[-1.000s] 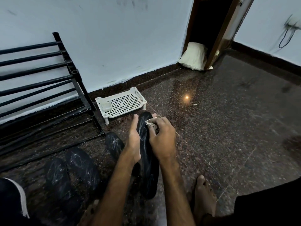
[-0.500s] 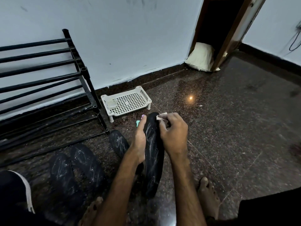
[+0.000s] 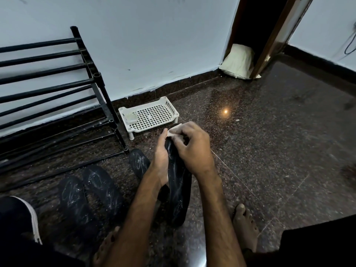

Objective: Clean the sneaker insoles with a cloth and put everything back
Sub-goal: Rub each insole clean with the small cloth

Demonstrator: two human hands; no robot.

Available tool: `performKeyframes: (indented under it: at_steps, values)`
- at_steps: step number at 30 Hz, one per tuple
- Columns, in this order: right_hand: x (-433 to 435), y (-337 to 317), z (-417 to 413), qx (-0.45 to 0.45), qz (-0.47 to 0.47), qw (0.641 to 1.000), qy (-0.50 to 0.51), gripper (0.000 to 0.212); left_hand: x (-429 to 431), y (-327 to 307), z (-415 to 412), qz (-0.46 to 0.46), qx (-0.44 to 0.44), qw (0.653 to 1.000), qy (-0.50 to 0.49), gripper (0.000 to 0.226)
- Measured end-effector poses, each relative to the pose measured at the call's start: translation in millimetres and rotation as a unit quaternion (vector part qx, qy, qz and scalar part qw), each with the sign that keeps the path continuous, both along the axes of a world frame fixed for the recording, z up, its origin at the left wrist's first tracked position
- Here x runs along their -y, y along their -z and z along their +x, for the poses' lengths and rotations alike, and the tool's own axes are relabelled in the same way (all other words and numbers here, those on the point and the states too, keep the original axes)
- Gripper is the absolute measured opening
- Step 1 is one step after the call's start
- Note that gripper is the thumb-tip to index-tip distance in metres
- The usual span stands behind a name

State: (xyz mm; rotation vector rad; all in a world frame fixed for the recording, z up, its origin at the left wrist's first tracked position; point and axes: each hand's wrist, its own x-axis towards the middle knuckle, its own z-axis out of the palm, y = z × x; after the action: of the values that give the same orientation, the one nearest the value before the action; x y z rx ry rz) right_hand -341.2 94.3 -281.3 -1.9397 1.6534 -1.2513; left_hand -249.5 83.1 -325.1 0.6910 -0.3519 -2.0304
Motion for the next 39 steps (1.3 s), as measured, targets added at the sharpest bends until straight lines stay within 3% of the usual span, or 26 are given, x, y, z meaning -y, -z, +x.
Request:
performKeyframes:
  at_steps: [2,5,7,12,17,19,22,27,29,32,34,37,39]
  values:
    - [-0.9,0.4,-7.7,-0.007,0.032,0.999,-0.011,0.013,0.8,0.8,5.0,0.000,0.007,1.000,0.009,0.064]
    - [-2.1,4.4,-17.4,-0.016,0.025,0.994,0.104,0.013,0.5,1.3,2.1,-0.006,0.027,0.999,0.034,0.067]
    - [0.3,1.3,-10.7,-0.012,-0.005,0.992,0.123,0.012,-0.5,0.4,-3.3,-0.004,0.028,0.999,0.030,0.063]
    - [-0.3,-7.6,-4.6,-0.016,0.064,0.997,-0.037,0.013,-0.7,-1.0,5.0,0.001,-0.003,1.000,0.005,0.063]
    - [2.5,-5.7,-11.6,-0.036,0.025,0.991,0.123,0.013,-1.3,-1.6,-0.4,-0.011,0.020,0.999,0.027,0.065]
    - [4.6,-10.8,-2.3,-0.021,0.010,0.997,0.073,0.012,-1.8,-1.1,-0.4,-0.017,0.010,1.000,0.016,0.061]
    - [1.1,-11.2,-3.6,-0.011,0.078,0.996,-0.033,0.013,-0.7,0.4,7.8,-0.016,0.007,1.000,0.013,0.062]
    - [3.2,-10.0,-10.0,-0.032,0.022,0.991,0.125,0.013,-0.6,-0.7,2.9,-0.027,0.024,0.999,0.030,0.065]
    - [5.4,-15.0,-1.1,-0.022,0.009,0.996,0.081,0.011,0.1,0.3,2.4,-0.020,0.014,1.000,0.013,0.060]
    - [2.4,-14.7,0.2,-0.018,0.088,0.995,-0.041,0.009,0.5,2.6,8.9,-0.012,0.011,1.000,0.016,0.064]
    - [1.7,-9.9,-7.5,-0.026,0.097,0.995,-0.006,0.011,0.0,4.4,10.7,-0.010,0.029,0.999,0.025,0.065]
    - [4.9,-8.5,-8.5,-0.036,0.038,0.993,0.110,0.012,0.7,5.4,3.7,-0.016,0.026,0.999,0.033,0.063]
    - [5.9,-11.6,0.3,-0.031,0.013,0.995,0.089,0.012,0.1,4.8,2.2,-0.014,0.024,0.999,0.024,0.059]
